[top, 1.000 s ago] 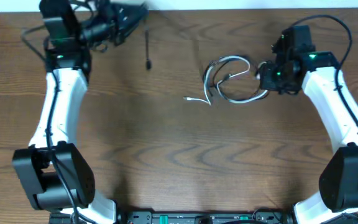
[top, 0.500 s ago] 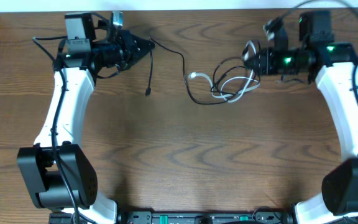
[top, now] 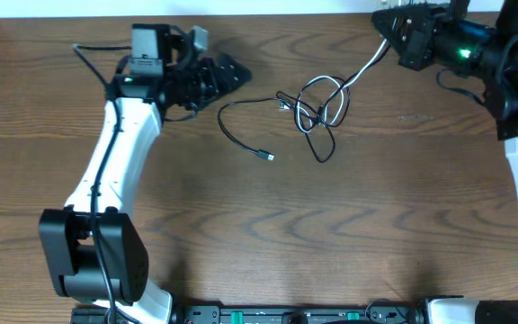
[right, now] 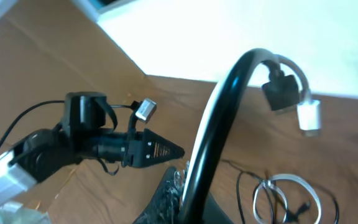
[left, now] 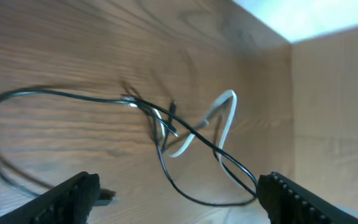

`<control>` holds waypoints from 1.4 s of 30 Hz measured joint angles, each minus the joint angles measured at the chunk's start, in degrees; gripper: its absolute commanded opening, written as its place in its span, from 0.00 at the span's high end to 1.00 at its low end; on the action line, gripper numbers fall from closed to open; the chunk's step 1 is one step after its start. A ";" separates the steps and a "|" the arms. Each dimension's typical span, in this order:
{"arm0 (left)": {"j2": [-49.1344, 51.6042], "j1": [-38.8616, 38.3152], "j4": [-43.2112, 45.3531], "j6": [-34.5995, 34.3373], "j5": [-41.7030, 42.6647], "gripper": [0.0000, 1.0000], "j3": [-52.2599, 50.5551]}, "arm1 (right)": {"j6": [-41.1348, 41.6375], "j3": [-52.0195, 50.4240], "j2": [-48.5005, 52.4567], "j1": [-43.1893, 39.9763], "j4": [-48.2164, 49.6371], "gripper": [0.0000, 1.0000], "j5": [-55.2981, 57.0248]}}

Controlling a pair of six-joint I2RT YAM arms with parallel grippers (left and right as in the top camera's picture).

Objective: Untangle cables

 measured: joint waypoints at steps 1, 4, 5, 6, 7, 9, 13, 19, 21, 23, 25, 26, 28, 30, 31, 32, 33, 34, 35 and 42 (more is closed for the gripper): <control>0.00 -1.11 0.00 0.87 -0.11 0.14 0.00 | 0.39 0.00 0.07 0.55 -1.07 0.99 1.22; 0.00 -4.76 0.04 3.69 -0.13 0.16 0.00 | 1.25 -0.02 0.15 2.19 -3.56 0.99 4.55; 0.00 -6.45 0.09 4.90 -0.13 0.16 0.00 | 1.55 -0.02 0.15 2.95 -4.68 0.99 6.29; 0.00 -7.58 0.15 5.68 -0.13 0.16 0.00 | 1.57 -0.02 0.17 3.19 -5.01 0.99 6.91; 0.00 -9.03 0.66 6.71 -0.13 0.16 0.00 | 1.66 -0.02 0.17 3.41 -5.68 0.99 7.63; 0.00 -11.34 1.88 8.33 -0.13 0.18 0.00 | 1.77 -0.02 0.17 3.69 -6.62 0.99 8.85; 0.00 -15.78 5.79 10.54 -0.11 0.25 0.00 | 1.79 -0.02 0.17 3.69 -7.54 0.99 10.21; 0.00 -18.80 8.72 11.82 -0.09 0.26 0.00 | 1.75 -0.02 0.20 3.69 -9.75 0.99 10.93; 0.00 -19.12 8.57 13.16 0.52 0.27 0.00 | 1.70 -0.02 0.20 3.69 -10.75 0.99 11.08; 0.00 -19.17 8.33 14.40 1.92 0.27 0.00 | 1.49 -0.02 0.20 3.69 -11.32 0.99 11.39; 0.00 -18.82 8.09 15.80 4.52 0.27 0.00 | 1.14 -0.02 0.20 3.69 -12.00 0.99 11.82; 0.00 -18.45 7.56 16.65 5.88 0.27 0.00 | 1.07 -0.02 0.20 3.69 -12.31 0.99 11.96; 0.00 -17.27 6.29 18.21 8.20 0.27 0.00 | 0.94 -0.02 0.24 3.69 -12.48 0.99 12.20; 0.00 -14.82 4.61 20.48 11.43 0.27 0.00 | 0.90 -0.02 0.44 3.69 -12.59 0.99 12.33; 0.00 -13.84 4.42 21.57 13.11 0.27 0.00 | 0.90 -0.02 0.55 3.69 -12.57 0.99 12.41; 0.00 -12.79 4.42 22.88 15.50 0.27 0.00 | 0.90 -0.02 0.74 3.69 -12.59 0.99 12.44; 0.00 -11.67 4.31 24.17 18.16 0.27 0.00 | 0.90 -0.02 0.92 3.69 -12.55 0.99 12.46; 0.00 -11.37 4.07 24.79 19.52 0.27 0.00 | 0.90 -0.02 0.98 3.69 -12.57 0.99 12.46; 0.00 -11.43 3.76 25.27 20.31 0.26 0.00 | 0.90 -0.02 1.05 3.69 -12.59 0.99 12.46; 0.11 -18.40 5.29 26.86 19.45 0.29 -0.83 | 0.87 -0.02 1.05 3.69 -12.85 0.99 12.44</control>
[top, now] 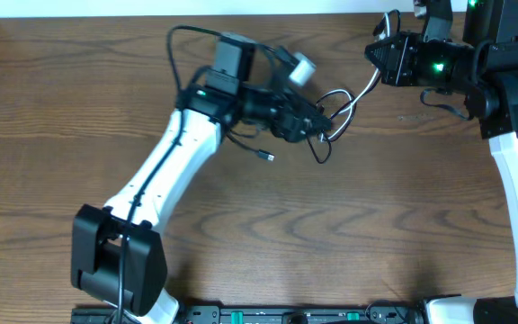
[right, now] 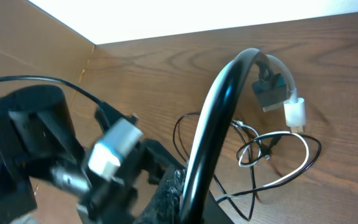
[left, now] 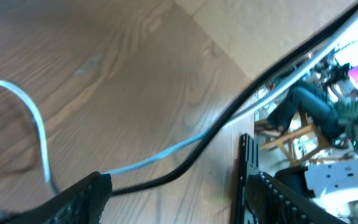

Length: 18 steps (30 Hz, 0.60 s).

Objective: Untangle cables

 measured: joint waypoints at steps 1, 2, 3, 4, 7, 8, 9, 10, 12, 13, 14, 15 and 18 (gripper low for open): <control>0.02 -1.07 1.09 0.24 -0.79 0.32 -0.07 | 0.00 0.00 0.00 0.00 0.00 0.99 0.00; 0.02 -2.03 2.19 0.31 -2.03 0.35 -0.07 | 0.02 0.00 0.00 0.00 -0.04 0.99 -0.02; 0.02 -2.69 2.78 0.48 -3.37 0.43 -0.07 | 0.02 0.00 0.00 0.00 0.00 0.99 -0.04; 0.02 -3.39 3.15 0.55 -5.09 0.50 -0.07 | 0.00 0.00 0.00 0.00 -0.07 0.99 -0.13; 0.07 -5.25 4.00 0.48 -10.14 0.76 -0.09 | 0.00 0.00 0.00 0.00 -0.11 0.99 -0.33; 0.07 -5.64 4.15 0.94 -11.30 0.80 -0.09 | 0.00 0.00 0.00 0.00 -0.07 0.99 -0.44; 0.07 -5.84 4.28 0.55 -12.00 0.88 -0.09 | 0.00 0.00 0.00 0.00 -0.11 0.99 -0.46; 0.07 -5.88 4.26 0.37 -12.52 0.92 -0.11 | 0.00 0.00 0.00 0.00 -0.09 0.99 -0.48; 0.07 -5.70 4.44 -0.24 -13.60 0.93 -0.11 | 0.00 0.00 0.00 0.00 -0.15 0.99 -0.48; 0.07 -5.53 4.63 -0.87 -13.81 0.93 -0.11 | 0.00 0.00 0.00 0.00 -0.22 0.99 -0.48; 0.07 -5.31 4.70 -1.66 -13.86 0.92 -0.11 | 0.00 0.00 0.00 -0.04 -0.37 0.99 -0.48; 0.07 -5.03 4.74 -2.71 -13.75 0.92 -0.11 | 0.00 0.00 0.00 -0.07 -0.63 0.99 -0.44; 0.07 -3.74 5.33 -5.42 -11.89 0.93 -0.11 | -0.04 0.00 0.07 -0.59 -1.29 0.95 0.83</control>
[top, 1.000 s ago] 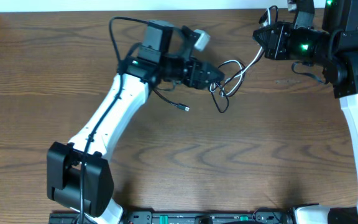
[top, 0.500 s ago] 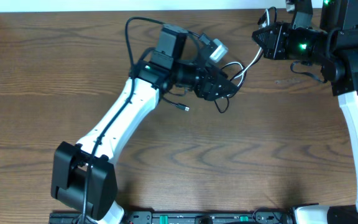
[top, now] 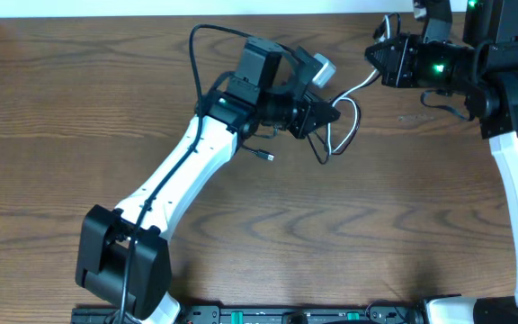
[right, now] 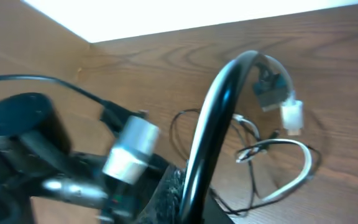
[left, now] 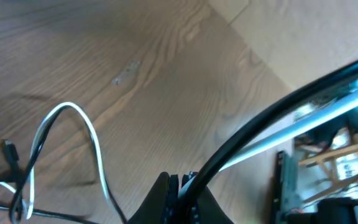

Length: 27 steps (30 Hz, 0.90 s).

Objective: Untangle cables

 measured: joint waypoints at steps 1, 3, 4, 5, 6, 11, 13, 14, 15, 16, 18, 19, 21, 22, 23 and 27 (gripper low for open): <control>0.00 0.52 0.44 -0.70 0.98 0.93 0.00 | 0.02 -0.02 0.15 -0.39 -0.13 0.73 1.27; -0.02 1.99 2.62 -3.41 4.44 0.92 -0.02 | -0.50 -0.22 0.50 -1.25 0.13 0.13 3.67; -0.04 2.75 3.93 -5.07 5.70 0.93 -0.02 | -0.79 -0.33 0.70 -1.53 0.33 0.01 4.44; -0.09 3.63 5.35 -7.82 7.32 0.93 -0.04 | -1.68 -0.44 1.33 -1.90 0.50 0.01 5.68; -0.33 4.72 6.93 -11.39 8.72 0.92 -0.07 | -2.75 -0.44 2.05 -2.12 0.57 0.01 6.51; -1.05 10.45 22.77 -38.34 15.80 0.93 -0.72 | -8.70 -0.90 6.84 -2.21 -1.66 0.05 4.98; -1.07 12.00 30.10 -47.23 18.32 0.93 -0.87 | -11.37 -1.09 8.26 -2.16 -2.29 0.10 1.84; -1.14 12.44 34.40 -51.54 19.26 0.93 -1.11 | -13.05 -1.18 8.79 -1.99 -2.56 0.12 0.13; -1.14 12.61 37.81 -55.47 19.85 0.93 -1.09 | -14.60 -1.18 9.11 -1.62 -2.95 0.14 -1.27; -1.16 12.61 42.93 -60.46 20.76 0.93 -1.14 | -16.17 -1.18 9.27 -1.01 -3.13 0.15 -2.58; -1.22 12.46 49.88 -66.97 21.59 0.93 -1.14 | -18.38 -1.22 9.29 0.28 -3.37 0.19 -4.28; -1.36 12.35 52.78 -70.29 21.99 0.93 -1.14 | -19.02 -1.20 9.29 0.98 -3.30 0.19 -5.14; -1.70 12.26 56.48 -75.03 22.14 0.93 -1.14 | -20.39 -1.22 9.38 2.12 -2.93 0.22 -7.28; -1.88 12.33 57.31 -77.02 22.10 0.93 -1.14 | -20.94 -1.22 9.46 2.58 -2.60 0.23 -8.50; -2.01 12.48 57.66 -78.60 22.03 0.92 -1.14 | -21.57 -1.22 9.55 2.78 -2.47 0.24 -9.73; -2.10 13.49 57.83 -83.45 20.17 0.93 -1.14 | -23.96 -1.22 9.77 2.75 -2.19 0.27 -15.32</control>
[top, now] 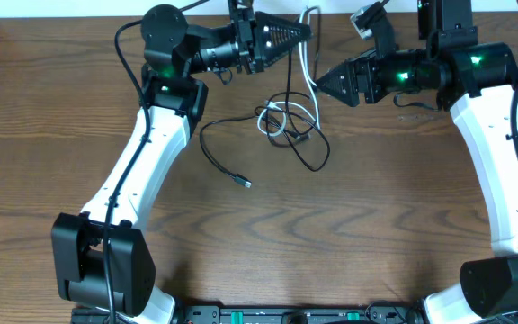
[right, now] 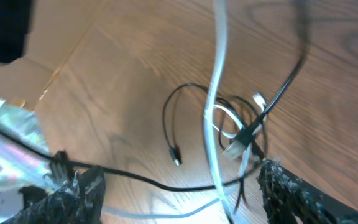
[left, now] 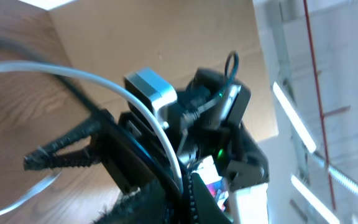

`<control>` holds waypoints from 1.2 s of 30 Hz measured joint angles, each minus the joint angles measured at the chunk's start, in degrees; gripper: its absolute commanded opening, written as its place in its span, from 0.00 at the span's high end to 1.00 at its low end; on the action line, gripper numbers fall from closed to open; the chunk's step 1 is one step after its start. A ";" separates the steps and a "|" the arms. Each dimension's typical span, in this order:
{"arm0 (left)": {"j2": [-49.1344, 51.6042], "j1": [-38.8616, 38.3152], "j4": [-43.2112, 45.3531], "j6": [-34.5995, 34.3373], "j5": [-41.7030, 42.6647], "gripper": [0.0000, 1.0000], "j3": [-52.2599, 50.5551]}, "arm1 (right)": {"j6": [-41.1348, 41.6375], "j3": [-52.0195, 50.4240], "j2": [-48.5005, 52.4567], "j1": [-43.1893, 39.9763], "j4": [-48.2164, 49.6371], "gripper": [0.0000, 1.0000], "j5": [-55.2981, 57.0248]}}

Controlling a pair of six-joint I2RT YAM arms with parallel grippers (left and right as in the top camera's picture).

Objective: Untangle cables

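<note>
A white cable (top: 306,49) and a black cable (top: 288,81) rise from the tangle (top: 286,126) on the table up to my left gripper (top: 302,29), which is shut on both at the far edge. In the left wrist view they run into the closed left gripper (left: 180,193). My right gripper (top: 324,83) hovers just right of the hanging cables, open. From its wrist, the white cable (right: 216,93) and a black strand (right: 281,93) cross the wide gap of the right gripper (right: 179,183) without being held. The black plug end (top: 241,183) lies loose on the wood.
The brown wooden table (top: 241,252) stretches toward the front. A cardboard wall (right: 17,87) stands at the far side. Both white arms reach in from the left and right edges.
My left gripper, shut on cable near the tangle, has gone up to the far edge with white and black cable in it. My right gripper has let go, opened and come down beside the strands.
First my left gripper stood open far left of the tangle while my right held the cable end raised at the top right. Then the left was open at the tangle, then shut on cable there. Now the left holds the strands high and the right is open.
</note>
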 measured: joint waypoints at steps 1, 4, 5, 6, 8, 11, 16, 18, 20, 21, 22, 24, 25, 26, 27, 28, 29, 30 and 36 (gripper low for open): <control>0.00 0.15 0.00 -0.52 -0.42 0.93 0.00 | -0.70 0.00 0.04 0.02 0.24 0.27 -1.11; 0.00 0.55 0.00 -3.43 -2.58 0.93 0.00 | -1.57 0.00 0.37 0.07 1.49 0.28 -3.39; 0.00 0.57 0.00 -3.78 -2.99 0.93 0.00 | -1.75 0.00 0.48 0.09 1.84 0.28 -3.93; 0.00 0.55 0.02 -4.28 -3.61 0.92 0.00 | -1.95 0.00 0.79 0.15 2.19 0.30 -4.50; 0.00 0.52 0.02 -5.51 -4.39 0.93 0.00 | -2.14 0.00 1.62 0.44 2.97 0.34 -5.51; 0.00 0.55 0.02 -6.67 -5.29 0.93 0.00 | -2.34 0.00 4.31 1.55 4.68 0.36 -7.56; 0.00 0.55 0.02 -7.15 -6.16 0.93 0.00 | -2.40 0.00 8.83 2.34 6.45 0.40 -12.22; 0.00 0.55 0.02 -7.15 -6.71 0.92 0.00 | -2.40 -0.04 8.94 2.25 6.27 0.37 -12.28; 0.00 0.55 0.02 -7.15 -6.99 0.92 0.00 | -2.40 -0.04 8.92 1.38 6.08 0.36 -12.09; 0.00 0.59 0.02 -7.15 -7.10 0.93 0.00 | -2.40 -0.04 8.92 0.74 5.90 0.36 -12.04; 0.00 0.66 0.02 -7.15 -7.15 0.93 0.00 | -2.43 -0.04 8.92 -0.09 5.70 0.36 -12.09; 0.00 0.83 0.00 -7.13 -7.74 0.93 0.00 | -2.47 -0.04 8.92 -2.99 5.44 0.35 -13.42; 0.00 0.94 0.02 -6.97 -8.26 0.93 0.00 | -2.64 -0.04 8.92 -4.22 5.38 0.35 -14.45; 0.00 0.98 0.02 -6.75 -8.63 0.92 0.00 | -3.17 -0.04 8.92 -5.40 5.18 0.34 -15.41; 0.00 1.03 0.00 -6.49 -9.29 0.93 0.00 | -4.59 -0.04 8.92 -7.19 4.31 0.32 -17.88; 0.00 1.03 -0.07 -6.29 -9.90 0.93 0.00 | -5.55 -0.04 8.92 -7.87 3.82 0.32 -19.43; 0.00 1.03 -0.31 -6.19 -10.47 0.93 0.00 | -8.35 -0.04 8.92 -8.48 2.29 0.32 -23.19; -0.02 1.03 -0.96 -5.81 -11.50 0.93 0.00 | -9.35 -0.04 8.92 -8.31 1.99 0.32 -24.63; -0.02 1.03 -1.38 -5.20 -13.92 0.93 0.00 | -15.02 -0.04 8.92 -2.75 1.07 0.40 -27.65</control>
